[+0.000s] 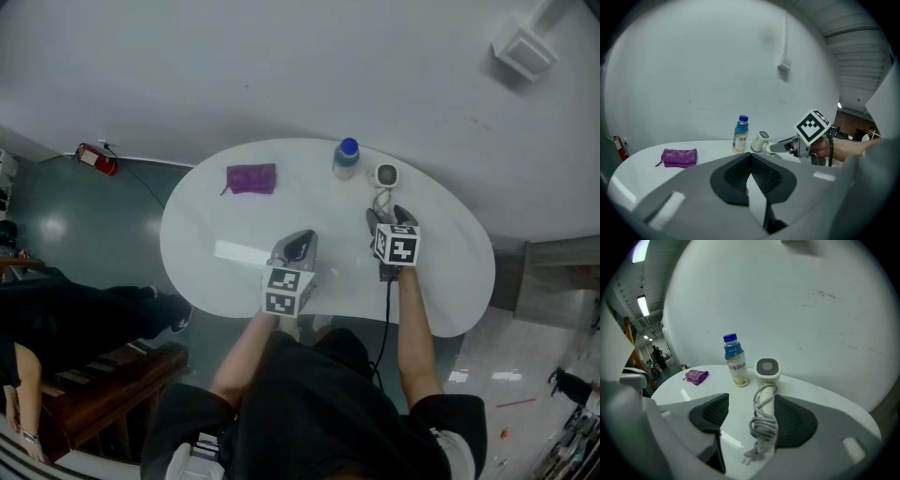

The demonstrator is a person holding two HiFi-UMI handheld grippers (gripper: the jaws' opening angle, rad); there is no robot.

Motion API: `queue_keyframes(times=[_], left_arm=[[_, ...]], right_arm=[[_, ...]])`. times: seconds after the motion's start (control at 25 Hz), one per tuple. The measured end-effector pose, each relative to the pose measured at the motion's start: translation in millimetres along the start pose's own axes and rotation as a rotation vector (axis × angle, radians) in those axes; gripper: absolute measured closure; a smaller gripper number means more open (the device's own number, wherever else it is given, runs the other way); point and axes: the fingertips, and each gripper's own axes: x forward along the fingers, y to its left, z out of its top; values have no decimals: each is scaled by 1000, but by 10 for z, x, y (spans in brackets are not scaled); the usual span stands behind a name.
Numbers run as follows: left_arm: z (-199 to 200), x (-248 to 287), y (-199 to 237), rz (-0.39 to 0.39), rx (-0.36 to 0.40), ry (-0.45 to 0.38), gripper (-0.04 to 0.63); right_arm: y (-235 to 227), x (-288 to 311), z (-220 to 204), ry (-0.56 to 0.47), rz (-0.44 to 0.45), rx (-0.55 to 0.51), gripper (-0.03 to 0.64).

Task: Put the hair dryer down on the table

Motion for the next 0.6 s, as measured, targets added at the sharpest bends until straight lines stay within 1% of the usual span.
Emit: queue_keyframes(times=[0.16,0.36,0.6], left_arm=[[66,-155,9,2,9,-22,589],[133,-364,16,3,37,-47,589],[234,-634,3,-3,62,-85,589]], right_arm=[[102,-231,82,-58,-7,-13,322],[289,-596,187,-160,-6,1,324],[551,-1062,288,-270,-9,-5,345]])
